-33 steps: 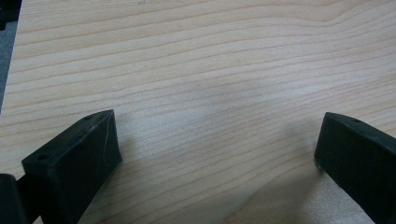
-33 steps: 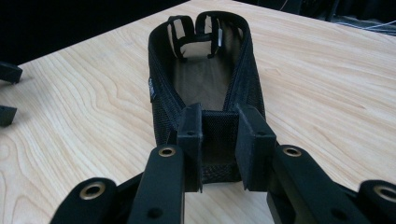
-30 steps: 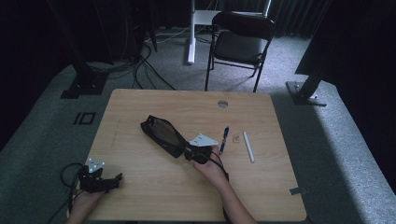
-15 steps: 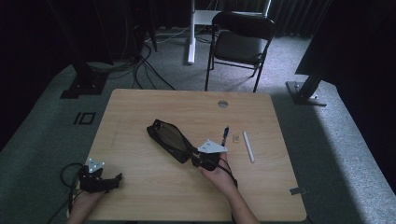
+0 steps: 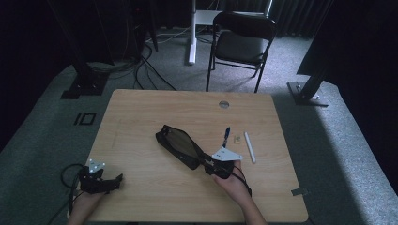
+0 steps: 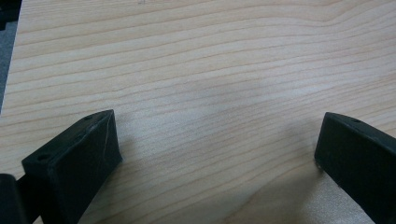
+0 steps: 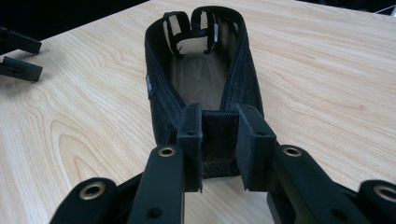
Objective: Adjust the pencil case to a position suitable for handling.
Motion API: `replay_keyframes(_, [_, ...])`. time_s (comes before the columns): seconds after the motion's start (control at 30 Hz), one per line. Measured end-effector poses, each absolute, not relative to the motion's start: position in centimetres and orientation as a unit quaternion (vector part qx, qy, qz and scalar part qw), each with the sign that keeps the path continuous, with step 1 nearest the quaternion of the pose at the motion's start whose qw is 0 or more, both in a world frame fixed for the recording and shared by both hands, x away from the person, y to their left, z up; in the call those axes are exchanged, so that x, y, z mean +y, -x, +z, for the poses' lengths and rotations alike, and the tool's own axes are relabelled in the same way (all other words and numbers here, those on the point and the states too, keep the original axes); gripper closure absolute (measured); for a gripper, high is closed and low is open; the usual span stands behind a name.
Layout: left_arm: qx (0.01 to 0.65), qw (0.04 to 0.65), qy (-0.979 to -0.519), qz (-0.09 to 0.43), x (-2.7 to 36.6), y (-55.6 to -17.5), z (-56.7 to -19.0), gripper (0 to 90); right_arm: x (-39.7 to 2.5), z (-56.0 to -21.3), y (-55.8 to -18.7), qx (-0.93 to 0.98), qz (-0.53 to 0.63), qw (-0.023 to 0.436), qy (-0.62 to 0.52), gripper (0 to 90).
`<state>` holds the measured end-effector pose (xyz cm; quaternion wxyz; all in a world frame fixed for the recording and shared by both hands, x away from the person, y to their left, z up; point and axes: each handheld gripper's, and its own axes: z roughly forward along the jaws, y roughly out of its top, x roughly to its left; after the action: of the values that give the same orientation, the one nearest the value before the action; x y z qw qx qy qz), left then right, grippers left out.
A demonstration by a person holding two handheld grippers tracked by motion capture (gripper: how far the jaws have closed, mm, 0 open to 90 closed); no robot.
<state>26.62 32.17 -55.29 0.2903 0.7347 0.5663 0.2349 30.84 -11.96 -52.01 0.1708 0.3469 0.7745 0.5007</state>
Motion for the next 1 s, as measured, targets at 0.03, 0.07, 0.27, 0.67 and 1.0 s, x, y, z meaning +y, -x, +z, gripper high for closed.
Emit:
replay_keyframes(0.03, [0.566,0.290,-0.735,0.235,32.2,-26.6,-55.3,0.3,-12.1,-52.0,-30.7,0.775,0.499,0.173,-0.346,73.2])
replay_keyframes(0.07, [0.566,0.290,-0.735,0.235,32.2,-26.6,-55.3,0.3,-12.5,-52.0,-30.5,0.776,0.498,0.173,-0.346,73.3])
replay_keyframes(0.27, [0.566,0.290,-0.735,0.235,32.2,-26.6,-55.3,0.3,-13.6,-52.0,-29.9,0.777,0.496,0.173,-0.347,73.3])
replay_keyframes(0.67, [0.566,0.290,-0.735,0.235,32.2,-26.6,-55.3,0.3,-15.9,-51.8,-28.2,0.785,0.489,0.171,-0.339,73.2])
replay_keyframes(1.0, [0.566,0.290,-0.735,0.235,32.2,-26.6,-55.3,0.3,-17.4,-51.9,-27.0,0.784,0.489,0.174,-0.339,73.2])
